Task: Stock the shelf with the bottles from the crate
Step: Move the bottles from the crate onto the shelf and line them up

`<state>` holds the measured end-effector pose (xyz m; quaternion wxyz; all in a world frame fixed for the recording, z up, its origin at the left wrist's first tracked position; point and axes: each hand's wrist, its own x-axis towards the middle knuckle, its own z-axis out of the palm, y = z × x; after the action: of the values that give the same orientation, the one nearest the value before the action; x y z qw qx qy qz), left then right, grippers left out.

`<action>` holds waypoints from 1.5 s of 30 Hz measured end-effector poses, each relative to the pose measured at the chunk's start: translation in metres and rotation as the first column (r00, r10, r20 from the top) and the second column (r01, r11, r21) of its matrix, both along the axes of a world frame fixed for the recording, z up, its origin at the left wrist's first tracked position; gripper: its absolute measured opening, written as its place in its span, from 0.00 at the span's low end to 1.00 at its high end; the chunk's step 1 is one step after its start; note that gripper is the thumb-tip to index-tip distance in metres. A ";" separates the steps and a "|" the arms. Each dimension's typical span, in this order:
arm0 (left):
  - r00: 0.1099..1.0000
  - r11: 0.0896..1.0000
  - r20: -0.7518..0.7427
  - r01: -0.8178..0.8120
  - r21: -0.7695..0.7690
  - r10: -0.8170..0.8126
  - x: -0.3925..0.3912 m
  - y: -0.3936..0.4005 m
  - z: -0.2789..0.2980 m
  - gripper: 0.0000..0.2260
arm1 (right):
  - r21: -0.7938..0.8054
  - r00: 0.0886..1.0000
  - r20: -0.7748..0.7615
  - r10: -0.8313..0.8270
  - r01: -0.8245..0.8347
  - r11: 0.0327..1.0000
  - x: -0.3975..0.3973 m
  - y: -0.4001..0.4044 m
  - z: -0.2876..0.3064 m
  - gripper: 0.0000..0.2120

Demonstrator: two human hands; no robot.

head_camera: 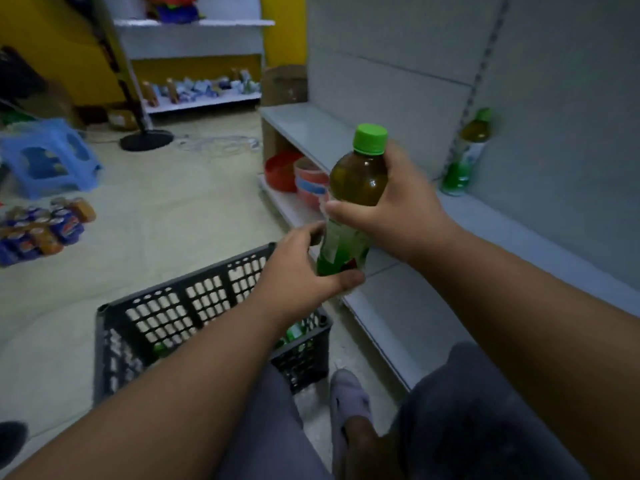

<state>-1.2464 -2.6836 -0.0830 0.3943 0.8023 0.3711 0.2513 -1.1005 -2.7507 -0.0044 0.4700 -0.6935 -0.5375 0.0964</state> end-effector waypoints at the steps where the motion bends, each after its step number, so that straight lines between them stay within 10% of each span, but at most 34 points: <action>1: 0.998 0.998 -0.014 0.053 0.020 -0.053 0.016 -0.003 0.002 0.45 | 0.007 0.999 0.013 -0.050 0.050 0.999 0.011 -0.011 0.000 0.30; 14: 0.835 0.834 -0.302 0.523 0.174 -0.460 0.251 0.026 -0.046 0.51 | 0.008 0.821 -0.051 -0.568 0.569 0.822 0.198 -0.040 -0.052 0.30; 26: 0.648 0.654 -0.682 0.683 0.324 -0.339 0.336 0.081 -0.111 0.59 | -0.112 0.747 -0.053 -0.663 0.655 0.747 0.253 0.002 -0.109 0.39; 45: 0.628 0.662 -0.726 0.674 0.329 -0.279 0.339 0.084 -0.121 0.56 | -0.353 0.715 0.156 -0.682 0.685 0.638 0.359 0.078 -0.107 0.37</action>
<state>-0.9077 -2.5993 -0.2039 0.0424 0.9874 0.1447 -0.0478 -0.7420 -2.6728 -0.1118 0.3232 -0.9232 -0.2076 0.0126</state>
